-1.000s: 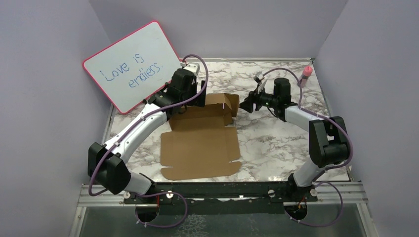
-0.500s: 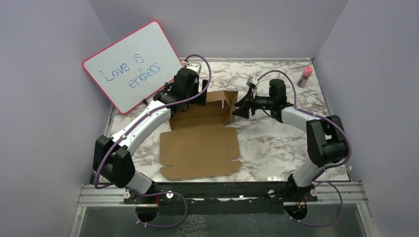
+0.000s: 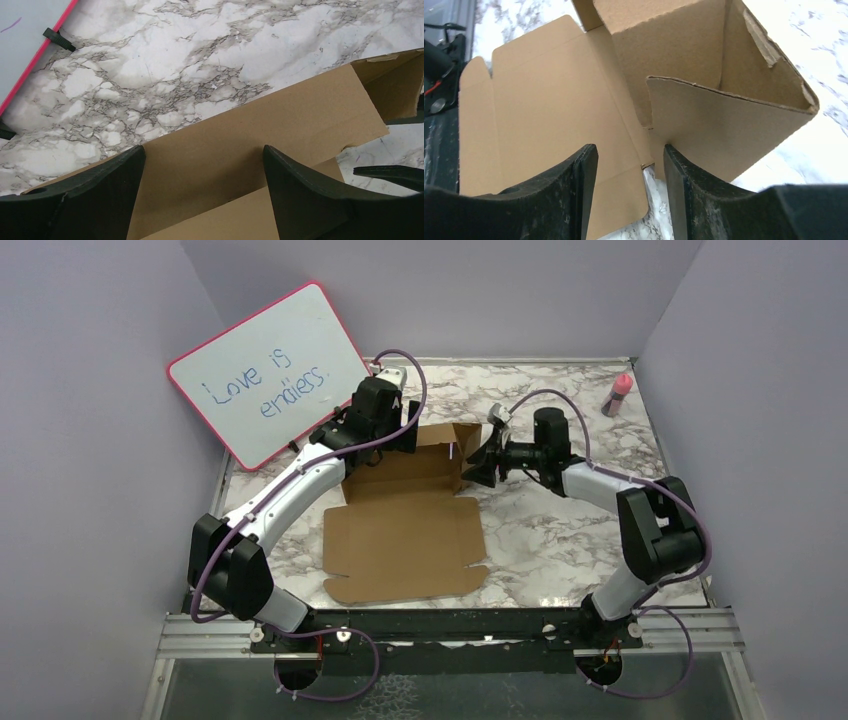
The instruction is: Fold the paper box
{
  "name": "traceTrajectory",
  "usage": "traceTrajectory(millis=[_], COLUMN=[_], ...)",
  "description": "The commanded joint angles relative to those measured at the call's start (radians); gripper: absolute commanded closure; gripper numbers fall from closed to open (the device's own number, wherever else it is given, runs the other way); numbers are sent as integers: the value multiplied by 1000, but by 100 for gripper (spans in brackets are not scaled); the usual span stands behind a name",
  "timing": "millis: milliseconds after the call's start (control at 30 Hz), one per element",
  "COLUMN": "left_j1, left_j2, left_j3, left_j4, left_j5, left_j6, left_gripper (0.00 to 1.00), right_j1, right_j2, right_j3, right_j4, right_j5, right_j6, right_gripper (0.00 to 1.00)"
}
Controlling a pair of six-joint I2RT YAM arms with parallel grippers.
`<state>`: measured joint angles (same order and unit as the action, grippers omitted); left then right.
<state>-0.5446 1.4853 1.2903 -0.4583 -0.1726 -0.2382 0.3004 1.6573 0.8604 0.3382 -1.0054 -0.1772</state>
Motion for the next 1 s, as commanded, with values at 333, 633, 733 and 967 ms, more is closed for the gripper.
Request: traceTrajectory(millis=[333,633,733,967], left_j1=[-8,-8,-8,-8], left_j2=[-12,-17,-12,-14], left_j3=[-10,-28,-32,-41], left_j4=[-68,-45,-33,-25], left_j5=[2,3,16,22], left_j6=[-29,-54,-66,-88], left_gripper=[13,13,13,13], right_j1=[-1,27,74,206], right_j2=[-169,-213,-256,-379], right_j3=[-90,-111,-118,-151], right_j4=[128,81,22,-71], right_j5=[265,455,562,857], right_j6=[117,224,237,330], right_gripper=[28,52,66,95])
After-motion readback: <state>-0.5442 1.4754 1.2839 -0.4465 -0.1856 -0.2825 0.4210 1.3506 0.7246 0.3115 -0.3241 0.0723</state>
